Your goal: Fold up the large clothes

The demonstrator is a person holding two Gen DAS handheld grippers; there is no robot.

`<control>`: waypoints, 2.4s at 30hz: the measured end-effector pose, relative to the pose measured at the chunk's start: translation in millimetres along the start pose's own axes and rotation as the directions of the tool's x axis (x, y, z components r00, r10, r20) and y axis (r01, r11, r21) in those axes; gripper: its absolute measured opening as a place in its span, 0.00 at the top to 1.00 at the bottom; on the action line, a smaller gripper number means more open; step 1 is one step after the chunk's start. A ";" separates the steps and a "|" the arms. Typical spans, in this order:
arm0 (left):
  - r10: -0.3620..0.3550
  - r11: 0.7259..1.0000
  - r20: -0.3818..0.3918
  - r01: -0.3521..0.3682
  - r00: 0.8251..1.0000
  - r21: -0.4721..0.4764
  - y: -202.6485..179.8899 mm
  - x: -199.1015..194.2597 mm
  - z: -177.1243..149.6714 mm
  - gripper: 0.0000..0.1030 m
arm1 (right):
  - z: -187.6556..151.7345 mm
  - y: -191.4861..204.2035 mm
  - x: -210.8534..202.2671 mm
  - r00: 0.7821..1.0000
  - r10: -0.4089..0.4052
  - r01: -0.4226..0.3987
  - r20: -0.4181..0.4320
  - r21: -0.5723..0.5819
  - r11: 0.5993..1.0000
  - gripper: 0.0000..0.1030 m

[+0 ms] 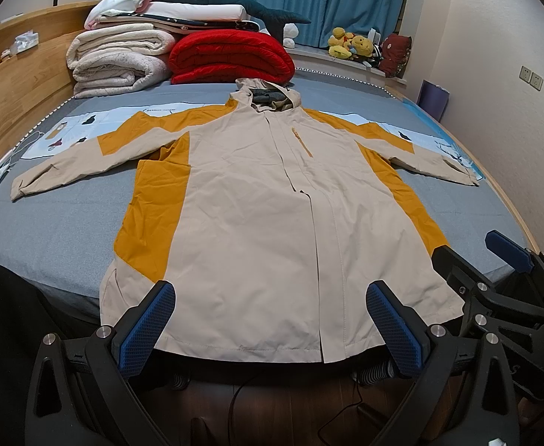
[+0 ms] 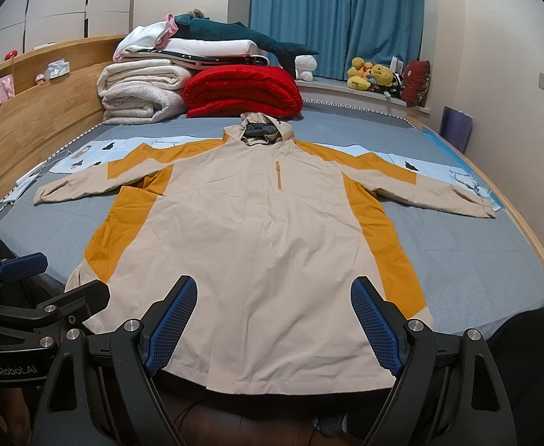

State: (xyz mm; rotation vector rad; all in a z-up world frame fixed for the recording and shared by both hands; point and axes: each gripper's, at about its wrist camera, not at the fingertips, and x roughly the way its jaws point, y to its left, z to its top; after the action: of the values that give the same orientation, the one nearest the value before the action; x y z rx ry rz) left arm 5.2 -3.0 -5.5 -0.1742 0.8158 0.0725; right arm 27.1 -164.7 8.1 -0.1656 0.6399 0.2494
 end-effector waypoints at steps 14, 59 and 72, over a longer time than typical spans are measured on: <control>0.023 0.999 0.006 -0.023 1.000 -0.049 7.3 -20.2 21.2 0.33 | 10.3 10.2 -2.7 0.999 0.046 -0.047 0.021 0.032 0.998 0.28; 0.334 0.894 -0.070 -0.340 0.940 -0.292 358.7 217.4 206.7 0.73 | 290.4 -37.6 252.3 0.982 0.109 -0.114 0.156 0.021 0.993 0.46; 0.449 0.619 -0.318 -0.547 0.835 -0.563 522.0 230.3 128.4 0.56 | 286.7 -26.8 294.2 0.984 0.156 -0.152 0.083 -0.058 0.987 0.58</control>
State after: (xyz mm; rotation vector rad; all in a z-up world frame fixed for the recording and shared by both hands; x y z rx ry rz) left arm 186.3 533.1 -153.4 -0.6028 0.9465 0.9007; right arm 425.2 -72.3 57.9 -0.1540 0.5605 0.4204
